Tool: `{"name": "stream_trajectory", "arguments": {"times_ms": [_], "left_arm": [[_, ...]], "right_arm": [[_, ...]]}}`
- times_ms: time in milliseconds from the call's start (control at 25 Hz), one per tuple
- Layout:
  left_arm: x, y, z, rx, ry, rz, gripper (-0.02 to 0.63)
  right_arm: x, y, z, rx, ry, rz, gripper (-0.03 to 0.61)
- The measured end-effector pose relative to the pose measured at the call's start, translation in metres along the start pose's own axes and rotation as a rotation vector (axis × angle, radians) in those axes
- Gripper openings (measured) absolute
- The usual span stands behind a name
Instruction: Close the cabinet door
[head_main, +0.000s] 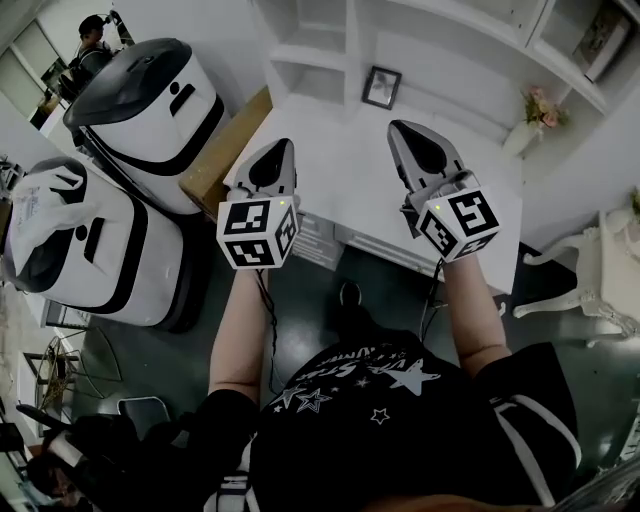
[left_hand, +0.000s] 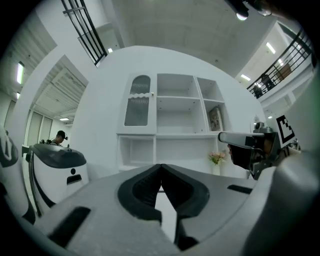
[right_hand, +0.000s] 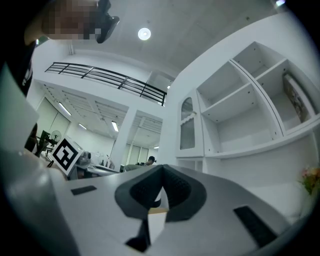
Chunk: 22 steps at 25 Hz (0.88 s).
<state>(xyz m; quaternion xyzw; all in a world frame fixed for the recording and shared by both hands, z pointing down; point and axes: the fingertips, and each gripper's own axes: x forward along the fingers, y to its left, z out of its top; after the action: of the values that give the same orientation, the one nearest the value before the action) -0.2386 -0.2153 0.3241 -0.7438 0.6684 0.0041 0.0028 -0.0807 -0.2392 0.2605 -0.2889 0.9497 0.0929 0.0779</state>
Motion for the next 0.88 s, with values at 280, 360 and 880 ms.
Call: {"name": "stream_trajectory", "arguments": {"times_ms": [280, 360, 880], "left_arm": [[-0.062, -0.021, -0.053, -0.082, 0.058, -0.004, 0.008], [-0.072, -0.026, -0.067, -0.106, 0.079, 0.004, 0.008], [-0.132, -0.08, -0.12, -0.162, 0.177, 0.091, 0.008]], "right_arm": [[-0.049, 0.041, -0.035, 0.049, 0.108, -0.009, 0.005], [-0.061, 0.045, -0.045, 0.066, 0.138, -0.009, 0.005], [-0.119, 0.055, -0.083, 0.141, 0.226, 0.075, 0.005]]}}
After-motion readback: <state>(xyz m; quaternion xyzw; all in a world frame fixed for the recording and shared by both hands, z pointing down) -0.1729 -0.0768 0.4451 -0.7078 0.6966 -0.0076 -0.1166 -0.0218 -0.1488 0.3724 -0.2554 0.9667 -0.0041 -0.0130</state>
